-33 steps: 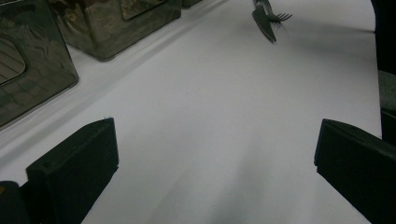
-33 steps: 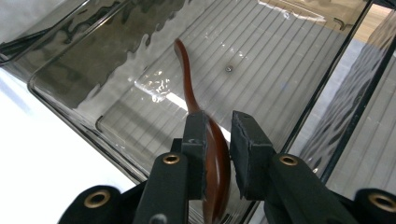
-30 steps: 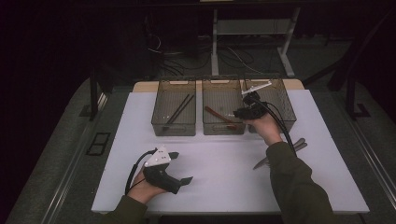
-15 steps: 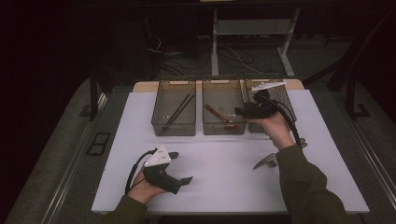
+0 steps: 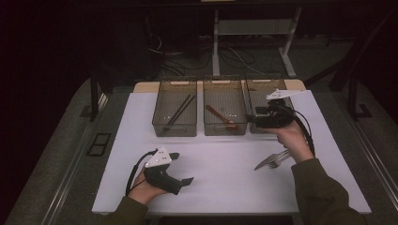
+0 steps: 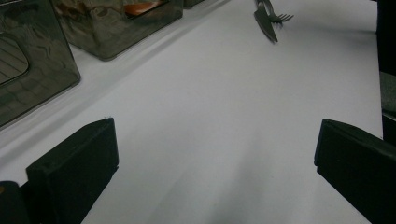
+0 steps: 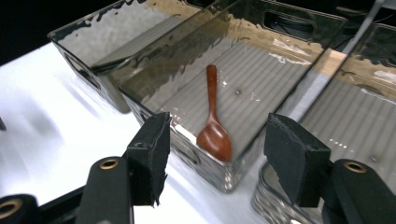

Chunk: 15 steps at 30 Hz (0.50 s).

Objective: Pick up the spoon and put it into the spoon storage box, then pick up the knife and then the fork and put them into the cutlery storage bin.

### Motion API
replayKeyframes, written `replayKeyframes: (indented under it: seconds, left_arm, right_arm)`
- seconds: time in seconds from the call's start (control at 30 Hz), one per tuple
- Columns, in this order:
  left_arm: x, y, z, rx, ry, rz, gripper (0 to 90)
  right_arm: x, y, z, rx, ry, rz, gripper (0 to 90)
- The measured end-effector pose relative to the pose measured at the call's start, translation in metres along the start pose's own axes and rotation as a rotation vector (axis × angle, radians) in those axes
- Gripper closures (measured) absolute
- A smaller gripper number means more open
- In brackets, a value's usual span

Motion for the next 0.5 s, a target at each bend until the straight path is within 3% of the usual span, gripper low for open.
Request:
replayKeyframes:
  seconds: [0.37, 0.5]
  left_arm:
    - [0.0, 0.0, 0.0, 0.0, -0.002, -0.001, 0.0]
    - [0.0, 0.0, 0.001, 0.0, -0.002, -0.007, 0.0]
  right_arm:
    - [-0.005, 0.032, 0.026, -0.031, -0.005, -0.007, 40.5]
    - [-0.007, 0.041, 0.034, -0.018, 0.006, -0.005, 40.2]
Point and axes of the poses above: each handheld gripper's, and its own axes: z roughly backward along the jaws, y roughly out of its underside, x roughly to its left, the point moved 5 cm from there along -z, roughly forward along the jaws, and after that the axes turned 3 degrees about -y, right-handed, at the moved point
